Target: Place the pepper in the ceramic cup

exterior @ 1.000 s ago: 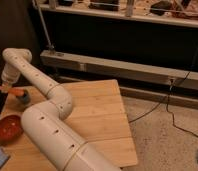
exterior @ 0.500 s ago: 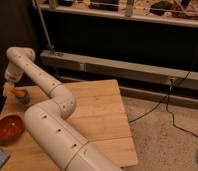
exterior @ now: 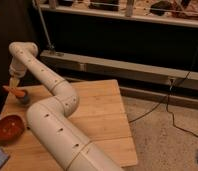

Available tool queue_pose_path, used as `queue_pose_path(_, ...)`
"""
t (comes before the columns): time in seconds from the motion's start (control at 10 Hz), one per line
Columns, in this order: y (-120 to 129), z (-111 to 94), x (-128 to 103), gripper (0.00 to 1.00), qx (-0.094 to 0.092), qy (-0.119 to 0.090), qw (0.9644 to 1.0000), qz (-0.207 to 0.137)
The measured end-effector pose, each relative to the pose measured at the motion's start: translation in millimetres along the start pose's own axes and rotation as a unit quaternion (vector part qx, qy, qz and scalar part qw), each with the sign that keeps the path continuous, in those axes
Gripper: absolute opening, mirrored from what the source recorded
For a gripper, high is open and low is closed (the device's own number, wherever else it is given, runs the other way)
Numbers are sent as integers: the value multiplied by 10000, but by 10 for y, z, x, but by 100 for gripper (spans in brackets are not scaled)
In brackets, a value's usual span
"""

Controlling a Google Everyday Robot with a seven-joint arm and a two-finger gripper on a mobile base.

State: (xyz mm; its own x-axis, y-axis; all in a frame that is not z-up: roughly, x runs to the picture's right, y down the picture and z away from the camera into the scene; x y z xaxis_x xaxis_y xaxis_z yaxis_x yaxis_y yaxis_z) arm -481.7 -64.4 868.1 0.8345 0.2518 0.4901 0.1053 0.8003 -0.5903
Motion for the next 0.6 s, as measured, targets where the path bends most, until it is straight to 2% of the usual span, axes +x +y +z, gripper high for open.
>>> queue_pose_path(0.4, -269, -387, 433, 70, 331, 422, 9984, 169)
queue_pose_path(0.6, -275, -495, 537, 70, 302, 510, 9980, 209)
